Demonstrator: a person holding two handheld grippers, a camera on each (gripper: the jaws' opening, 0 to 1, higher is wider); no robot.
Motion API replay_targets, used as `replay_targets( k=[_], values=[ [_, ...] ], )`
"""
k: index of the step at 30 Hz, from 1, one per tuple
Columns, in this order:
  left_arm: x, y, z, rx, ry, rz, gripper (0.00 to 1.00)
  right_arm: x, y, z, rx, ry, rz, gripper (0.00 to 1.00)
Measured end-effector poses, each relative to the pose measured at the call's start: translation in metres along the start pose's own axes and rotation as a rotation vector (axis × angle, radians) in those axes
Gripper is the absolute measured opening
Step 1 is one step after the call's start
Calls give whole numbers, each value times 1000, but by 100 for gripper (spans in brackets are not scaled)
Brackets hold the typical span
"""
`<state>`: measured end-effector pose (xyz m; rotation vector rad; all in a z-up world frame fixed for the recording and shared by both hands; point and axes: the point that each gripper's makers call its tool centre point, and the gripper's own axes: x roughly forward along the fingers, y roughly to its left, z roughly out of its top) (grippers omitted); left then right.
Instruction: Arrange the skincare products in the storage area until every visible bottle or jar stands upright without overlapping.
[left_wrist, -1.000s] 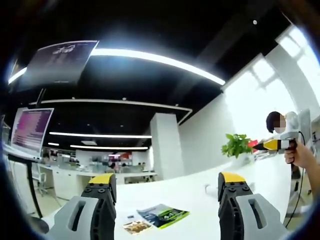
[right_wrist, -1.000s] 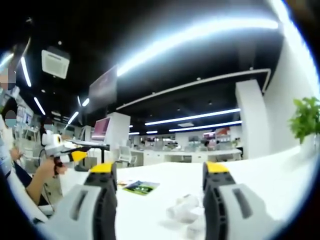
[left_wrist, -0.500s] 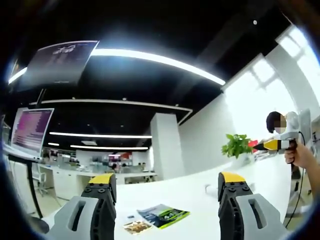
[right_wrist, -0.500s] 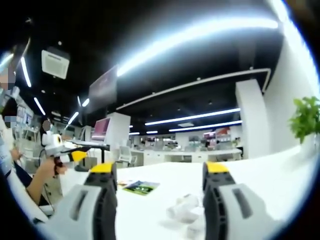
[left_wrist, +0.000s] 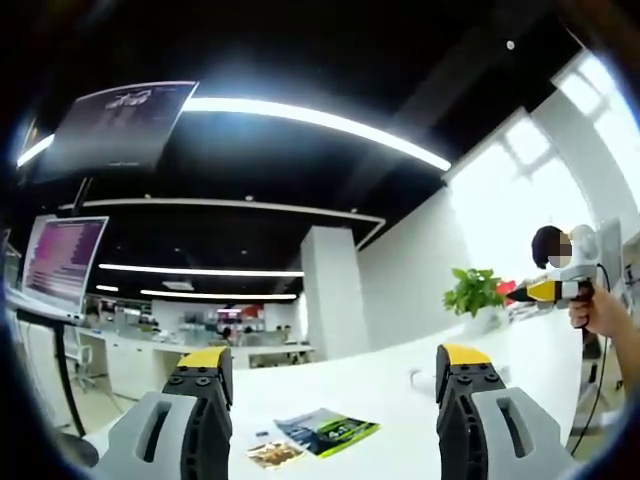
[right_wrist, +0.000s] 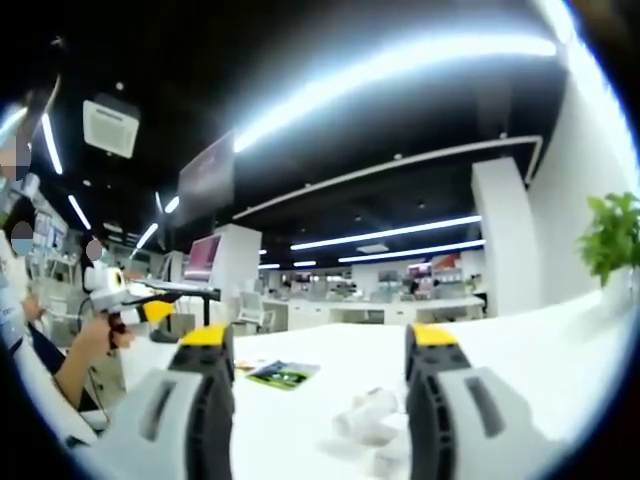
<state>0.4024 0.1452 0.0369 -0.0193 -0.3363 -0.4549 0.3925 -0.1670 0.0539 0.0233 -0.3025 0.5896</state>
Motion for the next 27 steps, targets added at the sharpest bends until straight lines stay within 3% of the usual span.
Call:
replay_targets(
  k=[27],
  values=[
    [1, -5, -2, 2, 7, -13, 86, 1, 0, -4, 9, 12, 6, 70]
  ],
)
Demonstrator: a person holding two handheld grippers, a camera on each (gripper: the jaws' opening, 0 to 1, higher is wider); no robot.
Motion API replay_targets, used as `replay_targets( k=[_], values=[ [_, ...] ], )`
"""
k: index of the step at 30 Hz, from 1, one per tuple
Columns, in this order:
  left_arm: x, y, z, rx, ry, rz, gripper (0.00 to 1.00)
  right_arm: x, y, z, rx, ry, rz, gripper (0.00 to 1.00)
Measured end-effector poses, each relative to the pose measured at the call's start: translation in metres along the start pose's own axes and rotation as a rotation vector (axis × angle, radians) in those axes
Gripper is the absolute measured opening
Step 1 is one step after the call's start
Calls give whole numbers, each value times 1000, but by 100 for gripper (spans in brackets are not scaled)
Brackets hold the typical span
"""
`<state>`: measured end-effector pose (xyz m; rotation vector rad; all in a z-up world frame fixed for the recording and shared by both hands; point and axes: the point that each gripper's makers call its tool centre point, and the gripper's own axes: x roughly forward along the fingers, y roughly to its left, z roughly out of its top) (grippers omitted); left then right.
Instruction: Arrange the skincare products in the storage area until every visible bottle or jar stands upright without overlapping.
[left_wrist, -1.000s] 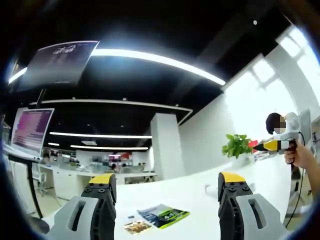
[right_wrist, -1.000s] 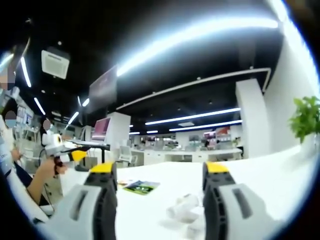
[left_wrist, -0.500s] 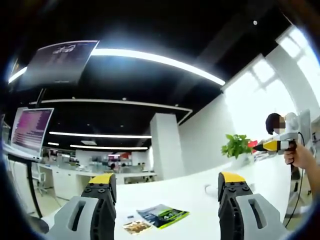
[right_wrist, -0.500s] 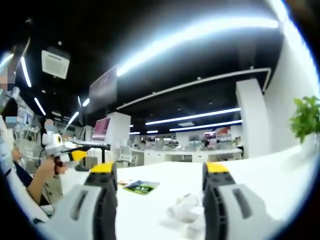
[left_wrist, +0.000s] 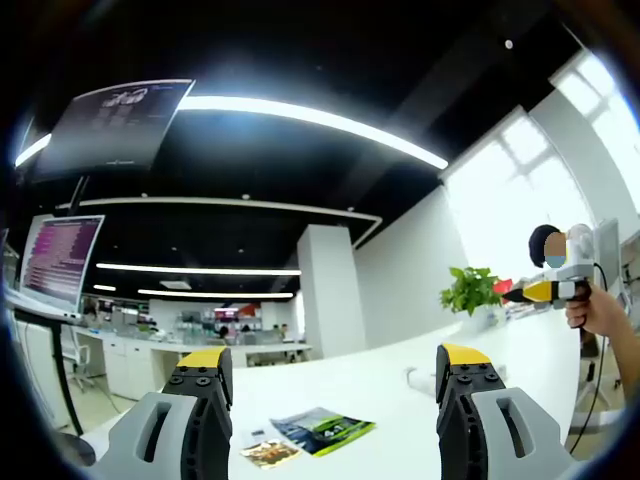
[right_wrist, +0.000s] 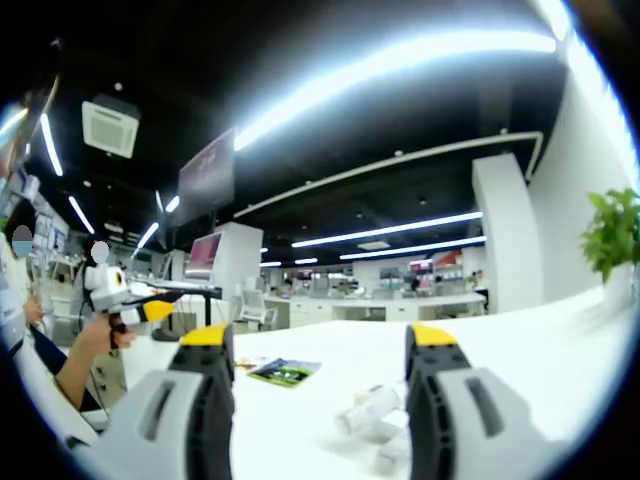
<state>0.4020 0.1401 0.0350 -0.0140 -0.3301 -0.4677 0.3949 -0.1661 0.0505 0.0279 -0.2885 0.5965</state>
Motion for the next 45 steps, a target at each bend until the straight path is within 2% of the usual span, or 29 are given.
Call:
replay_targets(
  k=[45],
  values=[
    [-1, 2, 2, 3, -5, 6, 86, 0, 4, 1, -8, -2, 7, 70]
  ],
)
